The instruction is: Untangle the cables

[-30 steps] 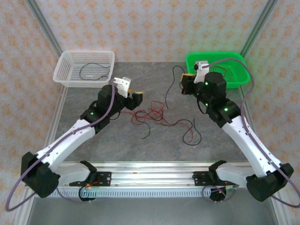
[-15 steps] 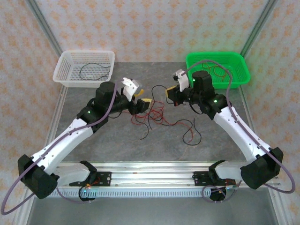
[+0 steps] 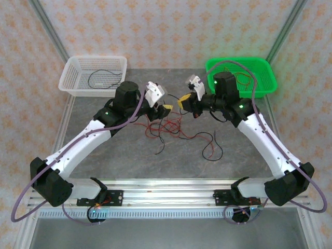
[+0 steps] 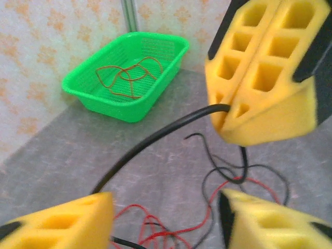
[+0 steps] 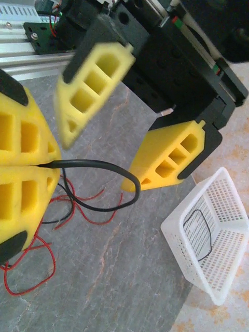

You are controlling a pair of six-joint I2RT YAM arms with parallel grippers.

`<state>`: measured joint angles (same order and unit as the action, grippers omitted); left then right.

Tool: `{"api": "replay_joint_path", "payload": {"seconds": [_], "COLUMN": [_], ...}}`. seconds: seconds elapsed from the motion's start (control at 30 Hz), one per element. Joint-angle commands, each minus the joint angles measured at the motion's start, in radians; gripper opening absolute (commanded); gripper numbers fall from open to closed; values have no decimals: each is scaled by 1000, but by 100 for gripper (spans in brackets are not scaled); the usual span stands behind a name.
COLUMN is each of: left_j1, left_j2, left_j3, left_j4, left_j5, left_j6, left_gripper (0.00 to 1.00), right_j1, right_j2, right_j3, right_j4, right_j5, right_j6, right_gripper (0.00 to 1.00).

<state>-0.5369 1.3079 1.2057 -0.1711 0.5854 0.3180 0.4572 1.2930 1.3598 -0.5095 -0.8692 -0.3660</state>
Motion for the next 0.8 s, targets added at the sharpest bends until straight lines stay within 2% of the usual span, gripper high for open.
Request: {"api": "replay_joint_path", "payload": {"seconds": [0.0, 0.1, 0.23, 0.33, 0.47, 0.6, 0.77], "left_j1": [-9, -9, -13, -20, -31, -41, -50], "left_j2": [-10, 0, 6, -14, -52, -77, -99], "left_j3": [30, 32, 28, 9, -25, -21, -28], "left_j4": [48, 50, 42, 41, 37, -50, -179], "left_j5": [-37, -35, -54, -78, -128, -180, -152], "left_j6": [23, 29, 33, 35, 30, 25, -7], "left_gripper": [41, 43, 68, 78, 80, 79, 78], "right_j1": [-5, -3, -3, 0, 2, 3, 3], "right_j2": [-37, -62, -84, -96, -94, -79, -65], "right_j3": [9, -6, -16, -24, -30, -34, -47], "right_j4": [-2, 14, 16, 26, 48, 78, 179], "right_j5": [-38, -53, -55, -30, 20, 83, 199], "right_j6": [-10, 9, 24, 43, 74, 103, 190], "right_gripper": [0, 0, 0, 0, 0, 0, 0]}}
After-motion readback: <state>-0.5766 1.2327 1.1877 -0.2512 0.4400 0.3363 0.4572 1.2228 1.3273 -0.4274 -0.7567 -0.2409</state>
